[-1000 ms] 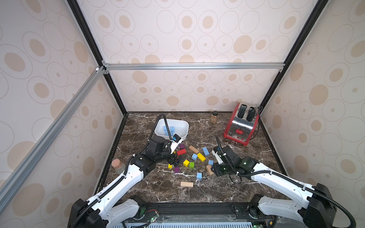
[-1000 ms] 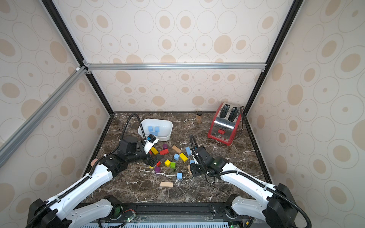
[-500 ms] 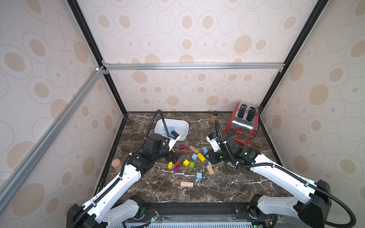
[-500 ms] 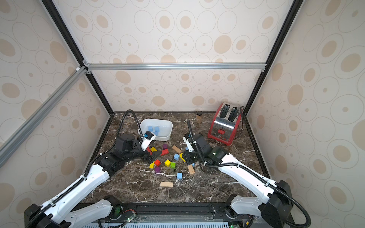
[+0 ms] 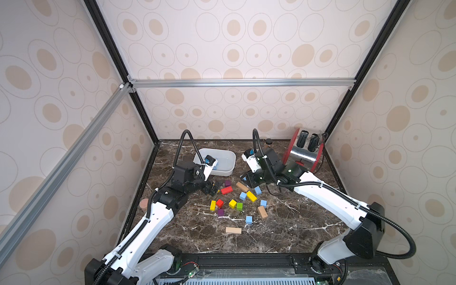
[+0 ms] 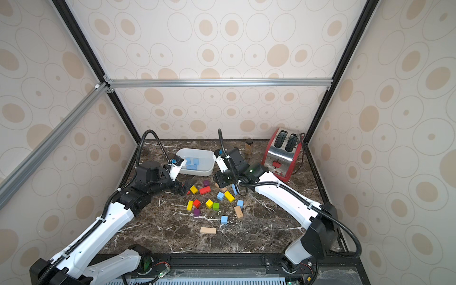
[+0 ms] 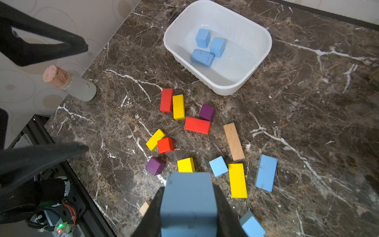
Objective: Pick out the blue building blocks
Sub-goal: Place the building block in the storage box.
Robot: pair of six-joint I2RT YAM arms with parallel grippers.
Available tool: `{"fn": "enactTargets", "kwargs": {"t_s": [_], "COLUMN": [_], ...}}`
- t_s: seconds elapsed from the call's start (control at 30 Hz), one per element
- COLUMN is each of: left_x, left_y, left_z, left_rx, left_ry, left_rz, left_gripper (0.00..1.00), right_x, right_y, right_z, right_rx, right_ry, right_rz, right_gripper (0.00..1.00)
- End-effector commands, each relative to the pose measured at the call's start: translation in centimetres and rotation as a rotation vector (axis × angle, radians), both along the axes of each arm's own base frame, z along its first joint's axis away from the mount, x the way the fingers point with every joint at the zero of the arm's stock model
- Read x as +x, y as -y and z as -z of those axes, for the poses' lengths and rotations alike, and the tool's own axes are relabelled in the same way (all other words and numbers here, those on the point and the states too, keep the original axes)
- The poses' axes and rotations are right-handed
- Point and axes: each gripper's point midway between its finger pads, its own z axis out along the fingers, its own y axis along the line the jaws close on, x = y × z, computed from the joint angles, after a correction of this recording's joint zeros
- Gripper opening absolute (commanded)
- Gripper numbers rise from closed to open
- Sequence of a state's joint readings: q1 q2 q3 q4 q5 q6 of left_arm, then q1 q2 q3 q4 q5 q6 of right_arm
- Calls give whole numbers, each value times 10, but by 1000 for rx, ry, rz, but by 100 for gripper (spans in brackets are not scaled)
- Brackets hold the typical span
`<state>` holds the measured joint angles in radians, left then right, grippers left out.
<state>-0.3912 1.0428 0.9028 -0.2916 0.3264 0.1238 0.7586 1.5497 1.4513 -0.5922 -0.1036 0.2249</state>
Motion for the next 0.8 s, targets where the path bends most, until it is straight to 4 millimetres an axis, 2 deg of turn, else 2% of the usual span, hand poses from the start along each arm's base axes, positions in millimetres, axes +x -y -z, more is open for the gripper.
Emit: {"fn": "enactTargets", "kwargs": {"t_s": [0.0,0.37,0.63,0.77], "left_x": [8,25,45,53], "left_y": [-1,-25,-45,-49], "left_z": [-11,7,30,40], "left_rx": [-7,-24,-33,-37], "left_ry": [42,4,-35,-51], "left_rz": [3,-79,-165,-181], "left_gripper": [99,99,99,99], "right_x": [9,55,92,112], "right_y": [-13,-51,-73,-80], "right_z": [-8,5,28,39], "right_rx": [-22,-86,-147,-143], "right_ry": [34,42,20,-3], "right_rz": [-41,-62,-71,-65], "right_gripper": [0,0,0,0]}}
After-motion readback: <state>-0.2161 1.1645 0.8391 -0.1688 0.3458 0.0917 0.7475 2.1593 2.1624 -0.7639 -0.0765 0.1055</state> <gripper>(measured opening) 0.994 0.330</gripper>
